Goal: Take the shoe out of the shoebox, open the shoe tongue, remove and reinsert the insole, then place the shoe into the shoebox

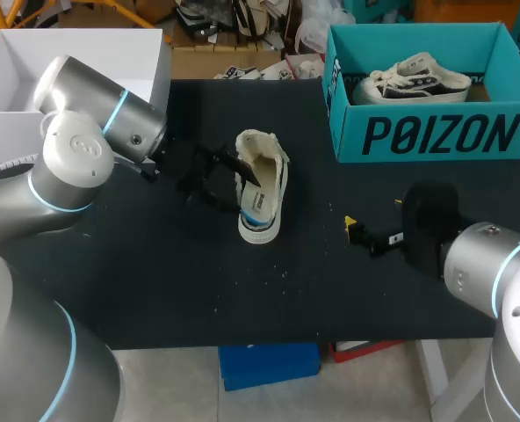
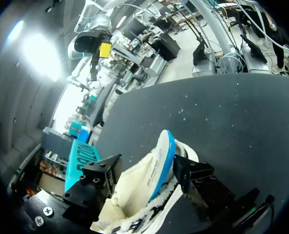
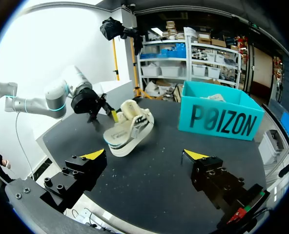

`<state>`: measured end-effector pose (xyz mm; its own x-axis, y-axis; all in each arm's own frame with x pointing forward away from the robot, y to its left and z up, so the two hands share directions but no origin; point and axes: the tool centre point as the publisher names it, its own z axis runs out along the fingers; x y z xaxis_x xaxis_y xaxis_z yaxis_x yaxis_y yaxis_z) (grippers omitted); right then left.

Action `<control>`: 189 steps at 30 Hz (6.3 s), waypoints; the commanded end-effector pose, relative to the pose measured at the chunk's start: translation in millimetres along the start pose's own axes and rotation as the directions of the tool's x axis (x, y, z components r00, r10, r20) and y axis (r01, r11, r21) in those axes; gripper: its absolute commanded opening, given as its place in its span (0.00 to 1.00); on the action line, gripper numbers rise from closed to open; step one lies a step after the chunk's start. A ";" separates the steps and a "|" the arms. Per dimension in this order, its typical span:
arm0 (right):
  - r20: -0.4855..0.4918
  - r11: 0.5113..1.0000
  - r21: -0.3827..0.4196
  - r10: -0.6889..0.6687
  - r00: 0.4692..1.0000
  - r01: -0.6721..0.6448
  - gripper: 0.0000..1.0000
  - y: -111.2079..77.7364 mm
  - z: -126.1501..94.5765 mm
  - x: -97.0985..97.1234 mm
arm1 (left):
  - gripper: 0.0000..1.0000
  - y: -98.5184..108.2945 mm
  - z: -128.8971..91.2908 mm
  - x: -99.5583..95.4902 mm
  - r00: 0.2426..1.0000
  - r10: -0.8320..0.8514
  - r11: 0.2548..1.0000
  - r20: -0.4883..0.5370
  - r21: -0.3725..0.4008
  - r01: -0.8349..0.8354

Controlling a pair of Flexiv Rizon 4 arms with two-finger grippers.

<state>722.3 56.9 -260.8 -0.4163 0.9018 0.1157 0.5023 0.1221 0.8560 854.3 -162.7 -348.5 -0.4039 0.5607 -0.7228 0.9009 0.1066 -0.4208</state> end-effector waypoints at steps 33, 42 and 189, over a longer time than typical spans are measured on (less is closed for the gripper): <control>0.004 1.000 -0.005 0.002 1.000 -0.002 1.00 -1.4 0.6 1.5 | 1.00 13.0 26.8 8.2 0.988 -0.046 0.994 -0.145 -0.101 0.032; 0.004 1.000 -0.005 0.002 1.000 -0.002 1.00 -1.4 0.6 1.5 | 1.00 -7.4 -7.2 -16.5 0.993 0.040 0.993 -0.108 -0.107 -0.051; 0.004 1.000 -0.005 0.002 1.000 -0.002 1.00 -1.4 0.6 1.5 | 0.00 84.4 -17.3 -67.9 0.961 -0.045 0.902 -0.273 -0.424 -0.078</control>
<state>722.3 56.9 -260.8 -0.4161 0.9019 0.1156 0.5022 0.1220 0.8561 970.8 -190.5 -340.2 -0.3873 0.7584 -0.5242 0.9139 0.3910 -0.1095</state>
